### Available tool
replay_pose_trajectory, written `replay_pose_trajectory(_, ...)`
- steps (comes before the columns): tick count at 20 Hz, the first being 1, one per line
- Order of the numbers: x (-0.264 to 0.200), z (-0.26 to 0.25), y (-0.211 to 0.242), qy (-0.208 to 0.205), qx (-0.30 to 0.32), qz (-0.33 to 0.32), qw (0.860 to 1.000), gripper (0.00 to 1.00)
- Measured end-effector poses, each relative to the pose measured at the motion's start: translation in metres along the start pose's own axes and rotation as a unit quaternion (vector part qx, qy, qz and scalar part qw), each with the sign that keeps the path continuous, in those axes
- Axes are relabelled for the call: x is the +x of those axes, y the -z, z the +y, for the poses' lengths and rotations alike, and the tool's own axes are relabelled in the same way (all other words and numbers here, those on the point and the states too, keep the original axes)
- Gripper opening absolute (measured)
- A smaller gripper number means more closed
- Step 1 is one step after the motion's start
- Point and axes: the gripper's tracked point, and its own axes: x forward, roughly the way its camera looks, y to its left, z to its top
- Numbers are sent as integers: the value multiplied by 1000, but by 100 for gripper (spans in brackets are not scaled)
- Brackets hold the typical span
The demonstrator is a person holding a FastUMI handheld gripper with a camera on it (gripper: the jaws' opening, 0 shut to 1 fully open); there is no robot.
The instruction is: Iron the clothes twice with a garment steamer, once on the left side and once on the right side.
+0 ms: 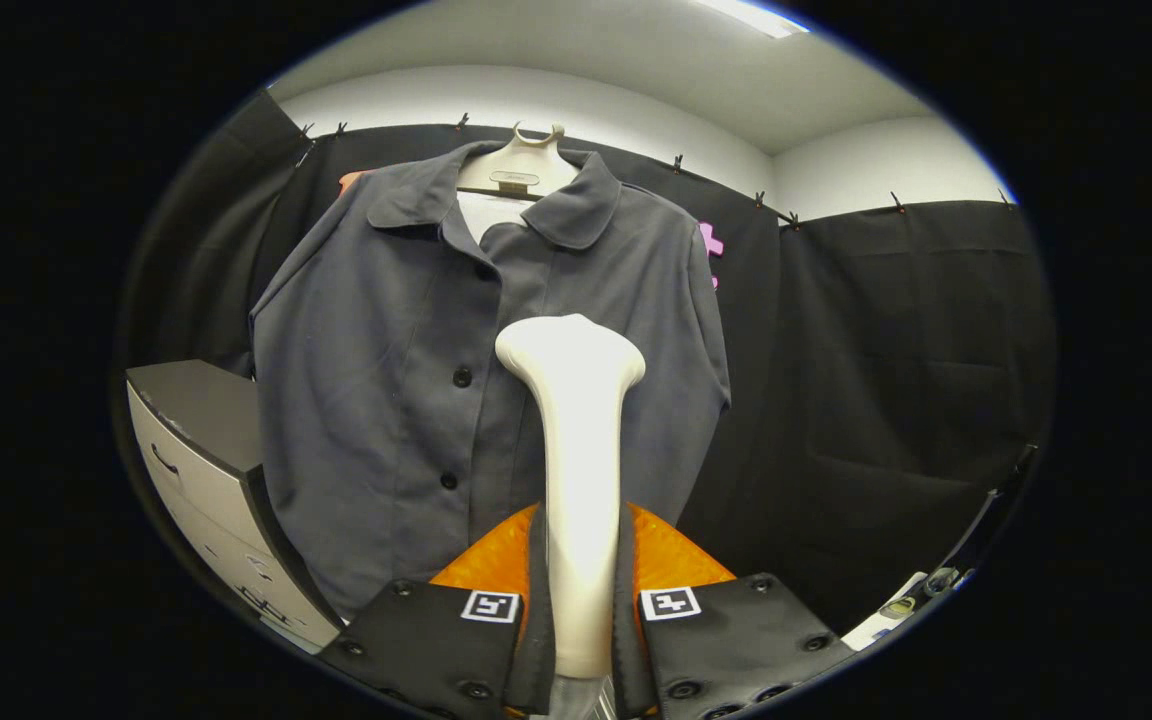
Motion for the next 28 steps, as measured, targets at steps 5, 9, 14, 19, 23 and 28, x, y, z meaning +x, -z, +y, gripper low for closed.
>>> replay_pose_trajectory(5,-7,5,35,3,-4,18,1000,30)
replay_pose_trajectory(9,-13,12,62,0,-1,33,999,30)
replay_pose_trajectory(14,-22,18,89,3,3,48,999,30)
replay_pose_trajectory(19,-27,23,116,3,5,63,998,30)
replay_pose_trajectory(23,-35,26,141,4,5,77,997,31)
replay_pose_trajectory(28,-40,29,164,7,6,90,996,31)
